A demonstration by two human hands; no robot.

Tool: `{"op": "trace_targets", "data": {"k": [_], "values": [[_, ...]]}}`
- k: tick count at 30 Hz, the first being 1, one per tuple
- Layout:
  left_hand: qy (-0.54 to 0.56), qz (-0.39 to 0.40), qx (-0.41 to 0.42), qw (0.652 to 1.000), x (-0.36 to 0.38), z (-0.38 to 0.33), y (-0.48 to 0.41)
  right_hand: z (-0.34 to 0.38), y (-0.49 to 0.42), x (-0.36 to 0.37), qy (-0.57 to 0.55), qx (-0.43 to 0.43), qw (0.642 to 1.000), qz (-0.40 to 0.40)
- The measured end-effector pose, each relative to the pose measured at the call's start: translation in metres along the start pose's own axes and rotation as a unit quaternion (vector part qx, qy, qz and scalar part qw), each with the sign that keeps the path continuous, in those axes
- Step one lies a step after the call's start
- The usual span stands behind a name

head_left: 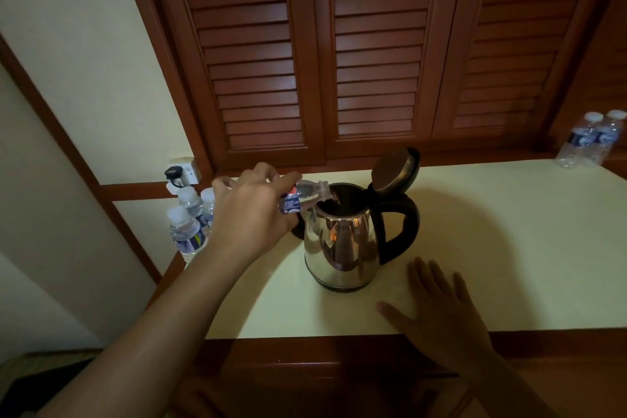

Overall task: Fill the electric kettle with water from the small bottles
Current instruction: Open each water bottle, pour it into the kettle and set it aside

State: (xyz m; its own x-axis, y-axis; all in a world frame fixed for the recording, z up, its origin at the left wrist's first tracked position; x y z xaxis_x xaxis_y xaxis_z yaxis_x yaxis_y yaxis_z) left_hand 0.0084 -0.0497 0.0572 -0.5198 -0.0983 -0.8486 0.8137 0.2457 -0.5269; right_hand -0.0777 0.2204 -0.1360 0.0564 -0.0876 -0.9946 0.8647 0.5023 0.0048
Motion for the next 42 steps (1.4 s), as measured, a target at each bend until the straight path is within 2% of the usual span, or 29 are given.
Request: {"op": "trace_targets", "data": {"k": [16, 42], "values": [[-0.104, -0.036, 0.069, 0.992, -0.001, -0.013, -0.022, -0.001, 0.000, -0.001, -0.006, 0.006, 1.000, 0.006], [-0.147, -0.047, 0.185, 0.970, -0.002, -0.036, -0.032, 0.000, 0.002, -0.004, -0.049, 0.006, 0.999, -0.017]]}}
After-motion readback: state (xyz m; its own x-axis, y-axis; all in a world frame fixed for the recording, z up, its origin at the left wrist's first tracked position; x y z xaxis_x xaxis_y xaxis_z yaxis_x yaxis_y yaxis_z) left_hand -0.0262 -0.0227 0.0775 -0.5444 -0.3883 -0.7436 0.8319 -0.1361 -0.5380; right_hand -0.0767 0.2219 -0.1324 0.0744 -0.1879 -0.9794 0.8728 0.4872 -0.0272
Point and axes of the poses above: each hand's wrist, its own y-axis away from the middle knuckle, its own x-axis out of the palm, z = x × y, the point moved 6 cm from there along -y, towards the middle knuckle, and after that the axes turned 1 degree about -x, right-handed, at the moved point
